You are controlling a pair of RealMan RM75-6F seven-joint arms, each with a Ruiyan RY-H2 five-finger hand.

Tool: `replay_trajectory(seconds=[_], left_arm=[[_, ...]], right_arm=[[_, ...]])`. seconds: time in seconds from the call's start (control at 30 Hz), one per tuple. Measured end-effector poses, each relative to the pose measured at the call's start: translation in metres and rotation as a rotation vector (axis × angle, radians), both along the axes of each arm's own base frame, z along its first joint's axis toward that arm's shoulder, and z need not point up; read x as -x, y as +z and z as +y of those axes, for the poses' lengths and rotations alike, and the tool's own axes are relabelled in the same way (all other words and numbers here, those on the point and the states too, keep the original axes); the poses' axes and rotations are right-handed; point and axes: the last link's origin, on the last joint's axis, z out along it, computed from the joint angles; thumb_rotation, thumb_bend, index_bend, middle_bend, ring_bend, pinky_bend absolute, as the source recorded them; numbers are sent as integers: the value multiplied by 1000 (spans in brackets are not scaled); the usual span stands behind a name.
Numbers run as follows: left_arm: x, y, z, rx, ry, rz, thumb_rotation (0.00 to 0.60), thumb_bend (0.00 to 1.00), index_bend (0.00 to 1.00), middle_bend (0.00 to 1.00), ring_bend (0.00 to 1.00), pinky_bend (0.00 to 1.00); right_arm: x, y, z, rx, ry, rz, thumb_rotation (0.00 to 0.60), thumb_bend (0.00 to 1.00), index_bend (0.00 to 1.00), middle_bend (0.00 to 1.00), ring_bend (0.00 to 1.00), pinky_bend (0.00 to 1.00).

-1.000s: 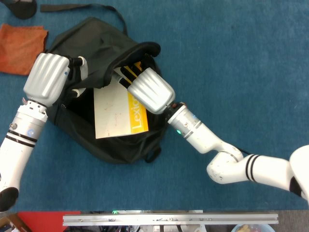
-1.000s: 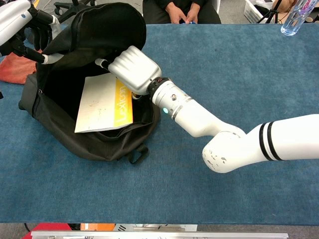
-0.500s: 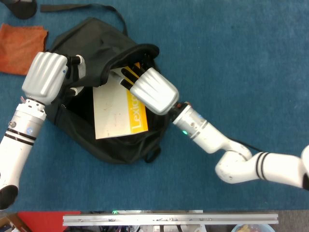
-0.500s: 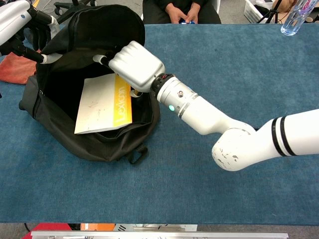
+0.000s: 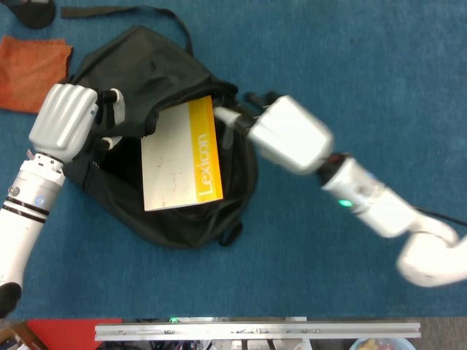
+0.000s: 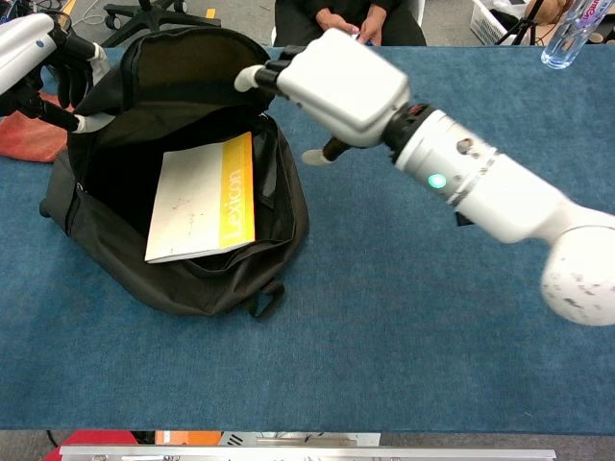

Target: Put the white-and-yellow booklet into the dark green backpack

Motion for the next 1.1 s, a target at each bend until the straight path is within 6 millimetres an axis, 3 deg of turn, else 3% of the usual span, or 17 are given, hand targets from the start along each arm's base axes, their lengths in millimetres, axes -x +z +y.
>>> replay_trajectory(seconds=[0.3, 0.47, 0.63, 0.73, 0.93, 1.1], left_arm=[[10, -6, -8, 54, 7, 54, 600, 289, 610, 665, 602, 624], [17, -10, -16, 122, 8, 149, 600, 285, 494, 551, 470, 513], [22, -11, -24, 217, 16, 275, 600, 281, 263, 319, 241, 320], [23, -10, -31, 279, 24, 343, 600, 281, 199, 243, 176, 262], [20, -5, -41, 345, 37, 376, 600, 282, 175, 257, 190, 252], [22, 1, -46, 304, 27, 362, 600, 281, 193, 288, 206, 253]], right_arm=[[50, 94, 13, 69, -91, -77, 600, 0, 293, 421, 370, 589], [71, 131, 23, 124, -147, -118, 600, 0, 293, 421, 375, 597], [82, 144, 26, 153, -178, -136, 600, 0, 293, 422, 379, 597], [89, 150, 26, 173, -201, -138, 600, 0, 293, 422, 381, 598], [103, 161, 25, 211, -247, -134, 600, 0, 293, 422, 382, 602], [121, 168, 24, 234, -308, -93, 600, 0, 293, 422, 383, 604]])
